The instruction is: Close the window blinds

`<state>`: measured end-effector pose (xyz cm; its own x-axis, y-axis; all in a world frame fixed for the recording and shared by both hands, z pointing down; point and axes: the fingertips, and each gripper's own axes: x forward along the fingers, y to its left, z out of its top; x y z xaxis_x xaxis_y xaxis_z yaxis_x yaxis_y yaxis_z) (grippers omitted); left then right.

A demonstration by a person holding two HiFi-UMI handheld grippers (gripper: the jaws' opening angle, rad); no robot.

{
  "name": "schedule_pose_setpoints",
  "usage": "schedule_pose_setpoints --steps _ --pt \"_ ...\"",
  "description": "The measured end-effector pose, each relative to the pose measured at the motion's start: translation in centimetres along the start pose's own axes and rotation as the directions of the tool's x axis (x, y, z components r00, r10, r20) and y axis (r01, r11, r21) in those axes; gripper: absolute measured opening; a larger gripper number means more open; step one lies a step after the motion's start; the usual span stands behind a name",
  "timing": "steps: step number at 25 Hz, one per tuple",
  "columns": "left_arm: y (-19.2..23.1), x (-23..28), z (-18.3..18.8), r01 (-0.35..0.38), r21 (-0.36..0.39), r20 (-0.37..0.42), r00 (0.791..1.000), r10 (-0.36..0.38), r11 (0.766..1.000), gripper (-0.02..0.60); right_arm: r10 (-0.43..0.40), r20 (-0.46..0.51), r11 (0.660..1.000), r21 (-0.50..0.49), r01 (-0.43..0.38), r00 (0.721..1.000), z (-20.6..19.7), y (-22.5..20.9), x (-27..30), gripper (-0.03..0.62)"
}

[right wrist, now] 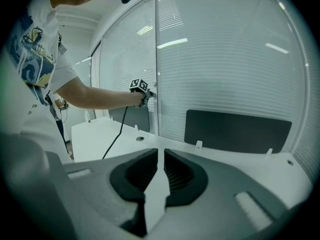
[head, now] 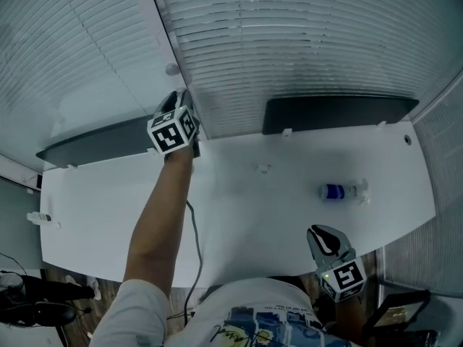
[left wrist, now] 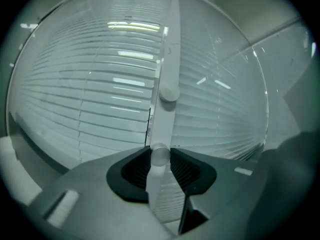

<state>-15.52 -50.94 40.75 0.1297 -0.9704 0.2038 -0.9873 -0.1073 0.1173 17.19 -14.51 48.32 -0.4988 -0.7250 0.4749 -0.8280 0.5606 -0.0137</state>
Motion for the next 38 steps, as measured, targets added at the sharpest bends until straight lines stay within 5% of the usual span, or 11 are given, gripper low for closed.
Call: schedule_pose_setpoints --steps 2,5,9,13,17,22,26,29,31,34,38 --pt "0.1 -0.1 0.0 0.021 -0.052 0.012 1.0 -0.02 0.998 0.13 -0.002 0.0 1.0 -0.008 0.002 1.0 0.2 0.0 -0.1 0.029" --pt "0.0 -0.1 -0.4 0.044 -0.006 0.013 0.999 -0.044 0.999 0.135 -0.001 0.0 1.0 -0.012 0.001 1.0 0.4 0.0 -0.1 0.029" --pt "0.2 -0.4 -0.6 0.042 0.176 0.007 0.999 -0.044 0.983 0.168 0.001 0.001 1.0 -0.018 -0.001 1.0 0.6 0.0 0.1 0.029" --pt "0.6 -1.1 -0.6 0.016 0.44 -0.005 1.0 -0.015 0.898 0.17 0.005 -0.002 1.0 -0.019 -0.005 1.0 0.6 0.2 0.1 0.029" --pt "-0.1 -1.5 -0.8 0.022 0.683 -0.022 1.0 -0.009 0.73 0.169 0.009 -0.003 1.0 -0.019 -0.009 1.0 0.8 0.4 0.1 0.029" --pt "-1.0 -0.7 -0.9 0.023 0.907 -0.029 1.0 0.01 0.42 0.169 0.009 -0.003 1.0 -0.022 -0.009 1.0 0.8 0.5 0.1 0.029" --pt "-2.0 -0.2 -1.1 0.038 0.986 -0.039 0.999 0.005 0.165 0.169 0.004 -0.007 1.0 -0.016 -0.004 1.0 0.6 0.4 0.0 0.029" --pt "-1.9 0.4 -1.7 0.06 0.997 -0.061 0.998 0.022 0.048 0.169 0.007 -0.002 1.0 -0.022 -0.007 1.0 0.7 0.5 -0.1 0.029" --pt "-1.7 0.8 -1.9 0.079 0.996 -0.08 0.996 0.034 0.051 0.165 0.003 -0.002 1.0 -0.02 -0.003 1.0 0.7 0.4 -0.1 0.029" --pt "-1.6 0.9 -1.6 0.077 0.991 -0.081 0.996 0.034 0.114 0.139 -0.004 -0.008 1.0 -0.015 0.004 1.0 0.5 0.1 -0.1 0.029" --pt "-1.5 0.7 -1.4 0.065 0.954 -0.079 0.996 0.034 0.294 0.135 0.001 -0.007 1.0 -0.015 -0.001 1.0 0.5 0.3 0.1 0.028"
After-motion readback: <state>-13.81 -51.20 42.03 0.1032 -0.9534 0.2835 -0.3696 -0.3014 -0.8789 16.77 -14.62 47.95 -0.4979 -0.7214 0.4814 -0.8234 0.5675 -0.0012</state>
